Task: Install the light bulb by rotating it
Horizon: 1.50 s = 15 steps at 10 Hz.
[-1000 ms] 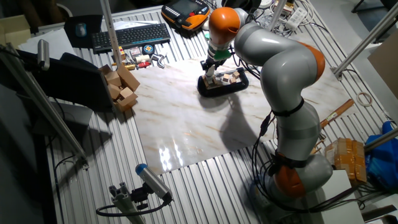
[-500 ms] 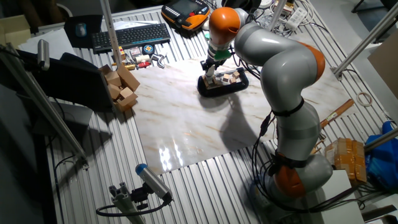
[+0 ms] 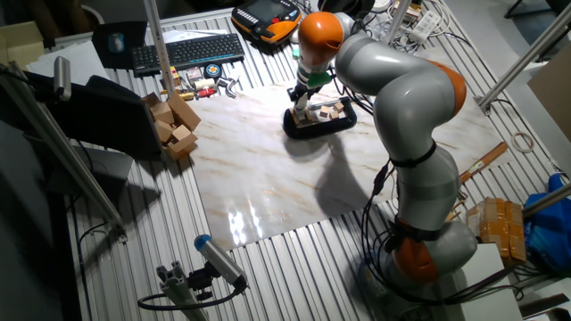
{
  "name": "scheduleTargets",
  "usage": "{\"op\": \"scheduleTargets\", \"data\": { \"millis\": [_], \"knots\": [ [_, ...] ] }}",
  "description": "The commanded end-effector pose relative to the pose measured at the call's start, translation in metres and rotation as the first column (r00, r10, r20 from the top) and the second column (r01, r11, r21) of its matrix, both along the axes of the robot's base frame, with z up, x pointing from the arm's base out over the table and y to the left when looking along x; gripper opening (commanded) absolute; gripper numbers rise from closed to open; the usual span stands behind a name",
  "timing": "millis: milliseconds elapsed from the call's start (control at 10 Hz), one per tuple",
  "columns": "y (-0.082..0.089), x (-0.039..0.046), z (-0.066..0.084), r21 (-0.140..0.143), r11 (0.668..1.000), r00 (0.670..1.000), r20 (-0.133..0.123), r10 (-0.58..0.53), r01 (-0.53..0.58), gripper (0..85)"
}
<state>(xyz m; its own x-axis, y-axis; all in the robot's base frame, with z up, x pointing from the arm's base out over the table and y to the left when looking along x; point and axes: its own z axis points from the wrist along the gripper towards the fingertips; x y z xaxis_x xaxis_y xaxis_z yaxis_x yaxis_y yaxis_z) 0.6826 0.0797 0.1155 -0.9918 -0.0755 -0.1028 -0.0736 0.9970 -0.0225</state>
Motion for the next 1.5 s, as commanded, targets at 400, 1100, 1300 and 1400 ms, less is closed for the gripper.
{"op": "scheduleTargets", "data": {
  "millis": [400, 1100, 1300, 1400],
  "knots": [
    [-0.0014, -0.0008, -0.0010, 0.023, 1.000, 1.000, -0.006, 0.012, -0.012, 0.0],
    [-0.0023, -0.0013, 0.0001, 0.026, 1.000, 1.000, -0.015, 0.000, 0.000, 0.0],
    [-0.0024, -0.0013, 0.0002, 0.028, 1.000, 1.000, -0.018, -0.006, 0.006, 0.0],
    [-0.0024, -0.0012, 0.0003, 0.028, 0.999, 1.000, -0.020, -0.013, 0.014, 0.0]
  ]
}}
